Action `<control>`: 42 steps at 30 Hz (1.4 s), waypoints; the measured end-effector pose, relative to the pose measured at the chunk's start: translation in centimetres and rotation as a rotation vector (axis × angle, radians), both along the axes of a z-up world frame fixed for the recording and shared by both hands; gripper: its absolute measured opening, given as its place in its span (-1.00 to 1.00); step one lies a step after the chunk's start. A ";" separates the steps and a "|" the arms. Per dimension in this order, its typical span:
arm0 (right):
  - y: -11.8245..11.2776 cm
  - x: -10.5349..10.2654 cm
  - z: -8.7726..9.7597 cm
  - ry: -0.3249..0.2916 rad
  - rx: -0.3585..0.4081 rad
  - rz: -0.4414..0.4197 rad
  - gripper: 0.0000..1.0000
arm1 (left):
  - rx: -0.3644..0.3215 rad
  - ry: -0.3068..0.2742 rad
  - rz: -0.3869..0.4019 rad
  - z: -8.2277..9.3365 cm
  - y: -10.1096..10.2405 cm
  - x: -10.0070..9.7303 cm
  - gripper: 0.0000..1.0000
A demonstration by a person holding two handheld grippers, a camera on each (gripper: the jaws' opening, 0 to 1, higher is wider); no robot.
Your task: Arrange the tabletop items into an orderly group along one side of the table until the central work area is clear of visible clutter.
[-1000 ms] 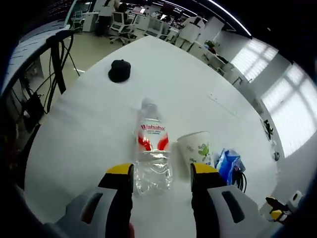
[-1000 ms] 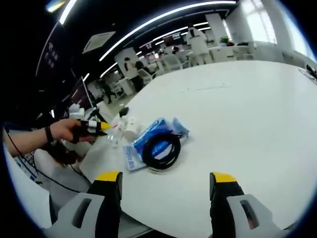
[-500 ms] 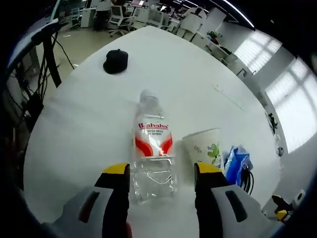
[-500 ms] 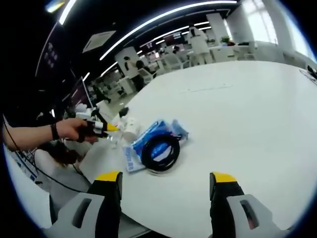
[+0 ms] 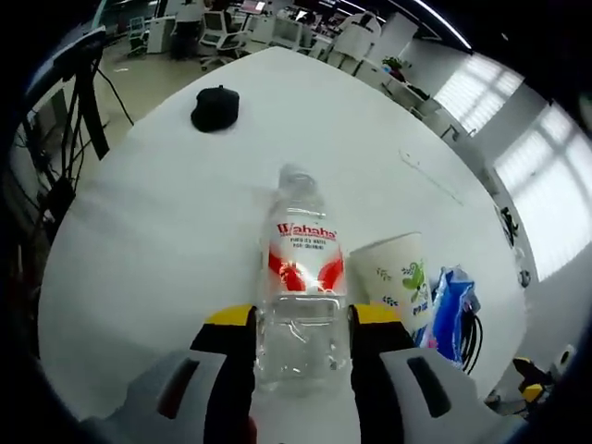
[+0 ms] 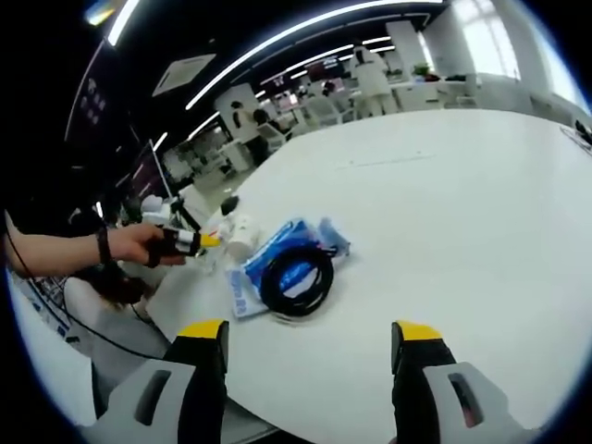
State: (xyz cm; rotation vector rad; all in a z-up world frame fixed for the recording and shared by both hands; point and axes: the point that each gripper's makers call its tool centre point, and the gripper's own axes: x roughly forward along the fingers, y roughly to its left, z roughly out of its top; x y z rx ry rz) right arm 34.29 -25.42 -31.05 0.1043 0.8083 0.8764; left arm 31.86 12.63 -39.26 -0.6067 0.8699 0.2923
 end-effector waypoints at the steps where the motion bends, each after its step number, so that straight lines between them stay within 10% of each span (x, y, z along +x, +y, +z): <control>1: 0.0 0.0 0.0 0.001 -0.001 0.002 0.46 | 0.009 0.005 -0.010 0.0 0.0 -0.2 -0.23; 42: 2.4 -0.8 -0.5 0.005 0.027 0.070 0.41 | -0.027 0.041 -0.005 -0.1 -5.0 -10.8 -0.23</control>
